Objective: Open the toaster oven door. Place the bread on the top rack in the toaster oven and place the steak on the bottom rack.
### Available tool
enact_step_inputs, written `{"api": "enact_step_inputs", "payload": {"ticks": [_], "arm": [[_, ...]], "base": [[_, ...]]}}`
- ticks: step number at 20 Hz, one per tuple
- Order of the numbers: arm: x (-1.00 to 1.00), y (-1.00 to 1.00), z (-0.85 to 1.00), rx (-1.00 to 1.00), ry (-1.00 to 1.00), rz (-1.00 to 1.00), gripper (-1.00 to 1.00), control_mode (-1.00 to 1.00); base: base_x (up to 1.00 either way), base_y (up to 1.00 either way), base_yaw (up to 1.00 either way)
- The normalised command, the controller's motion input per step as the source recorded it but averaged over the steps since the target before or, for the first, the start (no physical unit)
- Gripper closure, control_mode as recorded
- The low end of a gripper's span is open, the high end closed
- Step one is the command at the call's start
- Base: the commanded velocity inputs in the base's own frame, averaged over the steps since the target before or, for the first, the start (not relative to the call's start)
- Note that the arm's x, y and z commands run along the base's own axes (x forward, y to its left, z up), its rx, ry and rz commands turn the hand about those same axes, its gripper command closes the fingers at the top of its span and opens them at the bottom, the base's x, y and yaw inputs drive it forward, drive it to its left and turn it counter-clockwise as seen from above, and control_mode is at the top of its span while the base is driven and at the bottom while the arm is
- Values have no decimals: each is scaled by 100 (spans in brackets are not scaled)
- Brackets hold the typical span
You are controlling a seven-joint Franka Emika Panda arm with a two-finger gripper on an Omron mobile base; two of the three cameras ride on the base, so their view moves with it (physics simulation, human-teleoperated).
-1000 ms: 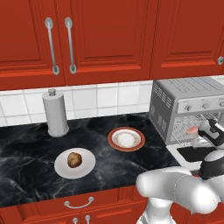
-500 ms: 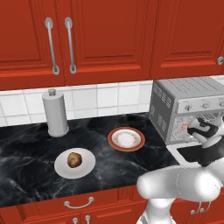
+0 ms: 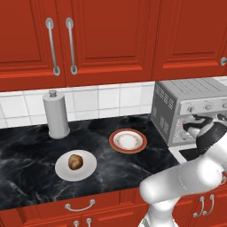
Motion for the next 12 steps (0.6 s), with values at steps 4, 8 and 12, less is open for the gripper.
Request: {"api": "enact_step_inputs", "payload": {"ticks": [4,8,12], "arm": [[33,0,1,0,0,-1,-100,-100],[28,-1,0,0,0,-1,-100,-100],[19,-6,0,0,-1,0,-100,-100]], "base": [[0,0,0],[0,0,0],[0,0,0]]}}
